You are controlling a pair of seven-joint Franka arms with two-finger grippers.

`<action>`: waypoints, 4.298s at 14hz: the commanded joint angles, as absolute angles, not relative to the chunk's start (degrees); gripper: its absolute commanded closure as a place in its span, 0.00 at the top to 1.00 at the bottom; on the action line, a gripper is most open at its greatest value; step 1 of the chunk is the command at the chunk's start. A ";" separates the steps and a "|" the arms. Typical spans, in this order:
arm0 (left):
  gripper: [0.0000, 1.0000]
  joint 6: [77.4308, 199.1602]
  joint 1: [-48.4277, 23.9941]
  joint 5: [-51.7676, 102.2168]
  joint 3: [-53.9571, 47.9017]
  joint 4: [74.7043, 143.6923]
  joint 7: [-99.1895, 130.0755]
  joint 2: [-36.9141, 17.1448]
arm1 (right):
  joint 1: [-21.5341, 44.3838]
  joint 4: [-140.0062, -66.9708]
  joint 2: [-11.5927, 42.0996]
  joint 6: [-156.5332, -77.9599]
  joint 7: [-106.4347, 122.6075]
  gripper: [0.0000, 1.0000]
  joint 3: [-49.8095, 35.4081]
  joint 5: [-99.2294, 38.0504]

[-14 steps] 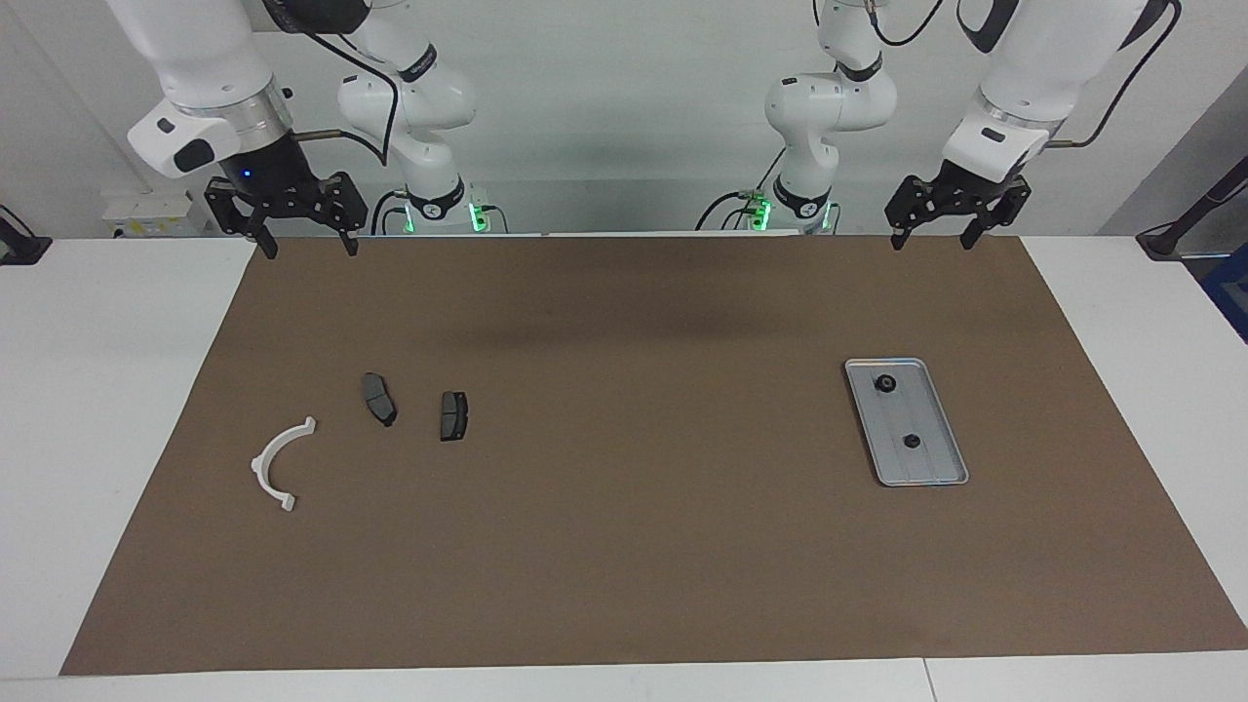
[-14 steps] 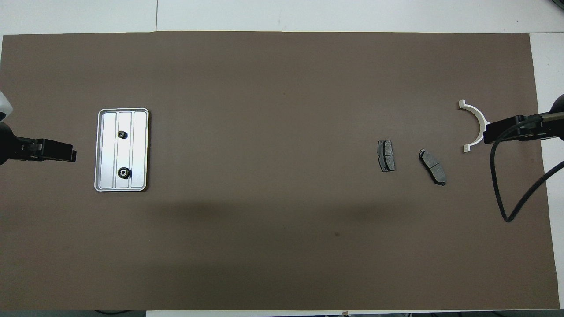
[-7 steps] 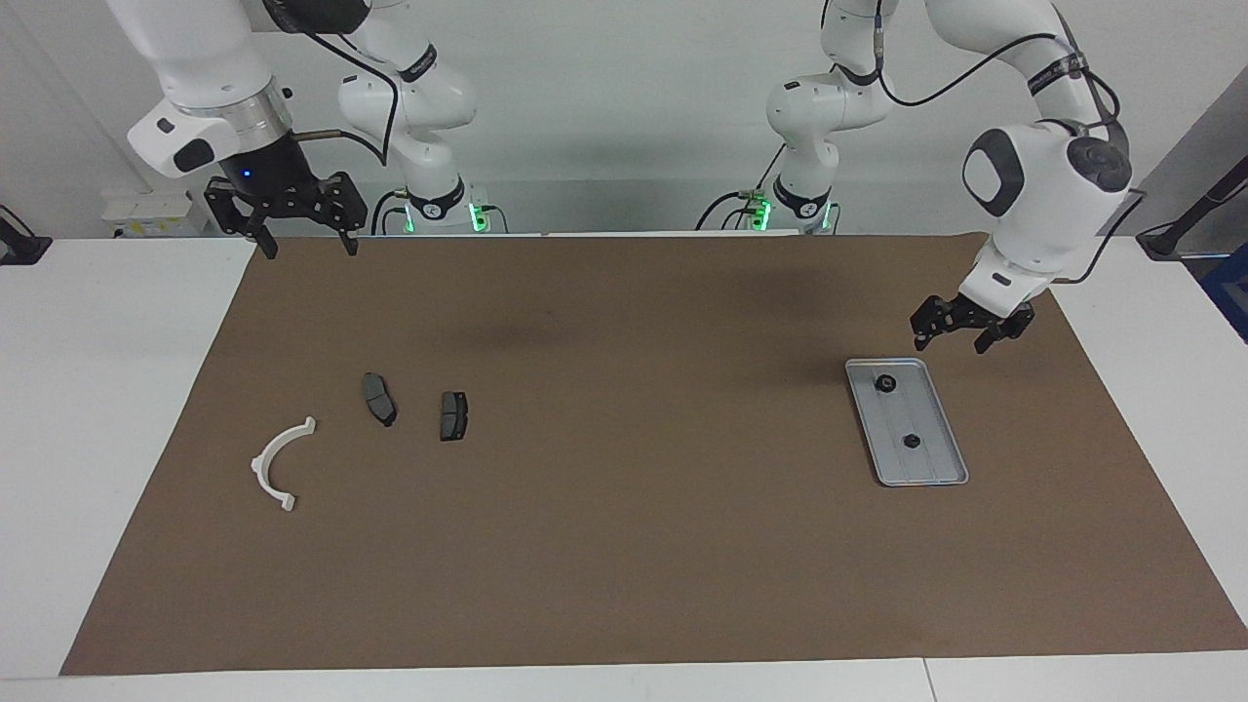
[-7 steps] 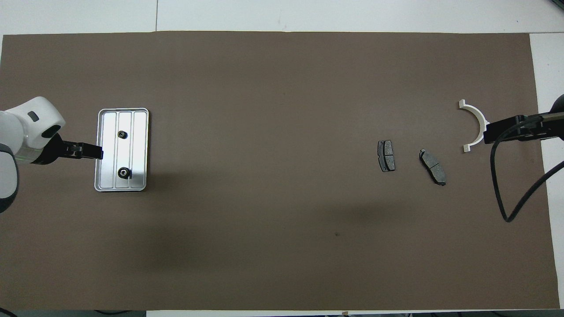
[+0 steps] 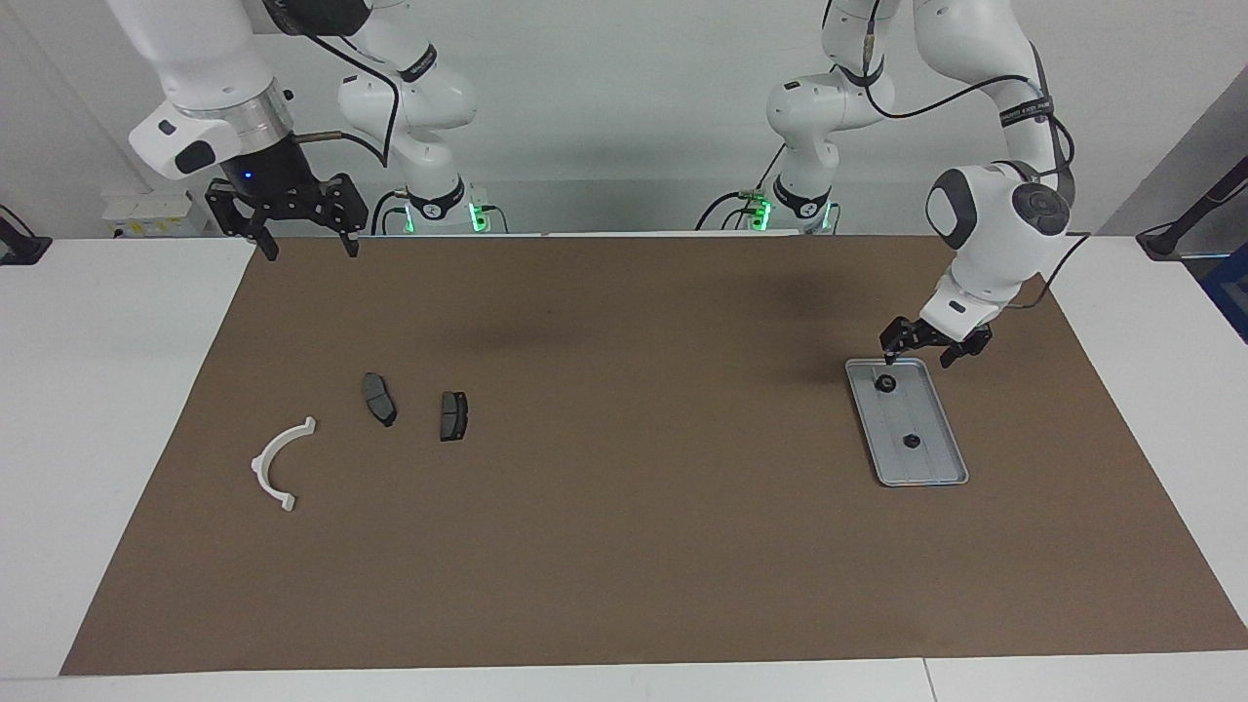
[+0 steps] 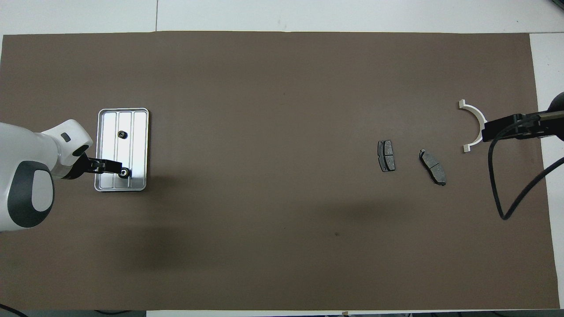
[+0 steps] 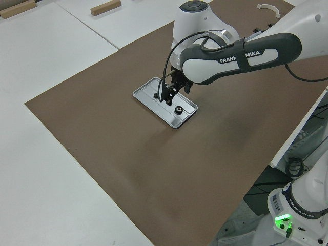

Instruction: Place bearing gear from tray to pile

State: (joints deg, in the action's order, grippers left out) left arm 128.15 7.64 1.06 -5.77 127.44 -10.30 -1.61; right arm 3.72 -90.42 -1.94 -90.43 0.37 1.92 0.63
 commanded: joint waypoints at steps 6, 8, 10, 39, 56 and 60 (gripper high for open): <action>1.00 135.26 6.15 1.14 -5.54 133.15 -7.47 -0.35 | 3.78 -102.64 -3.17 -105.27 -3.08 1.00 2.11 0.00; 1.00 135.88 6.15 1.14 -5.54 133.50 -7.47 -0.44 | 3.87 -104.58 -2.64 -108.62 -3.43 1.00 2.11 0.00; 1.00 136.75 6.15 1.14 -5.54 133.50 -7.47 -1.23 | 3.87 -104.85 -1.06 -109.77 -6.14 1.00 2.11 0.09; 0.49 140.19 5.45 1.14 -5.54 133.42 -7.29 -5.18 | 6.59 -106.79 8.17 -122.87 -13.97 1.00 2.02 0.09; 0.00 123.47 -10.42 -0.08 -5.54 112.94 23.04 -8.78 | 4.66 -106.61 8.44 -123.40 -12.66 1.00 2.11 0.18; 0.00 126.21 -23.26 -2.37 -5.45 112.50 44.60 -10.97 | 2.82 -106.61 8.44 -123.22 -9.06 1.00 2.11 0.18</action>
State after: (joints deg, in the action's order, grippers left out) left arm 125.33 -18.39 -1.16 -6.70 114.21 37.22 -7.98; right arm 4.32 -105.93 8.70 -122.22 -11.78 2.26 0.63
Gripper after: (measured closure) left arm 0.652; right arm 0.000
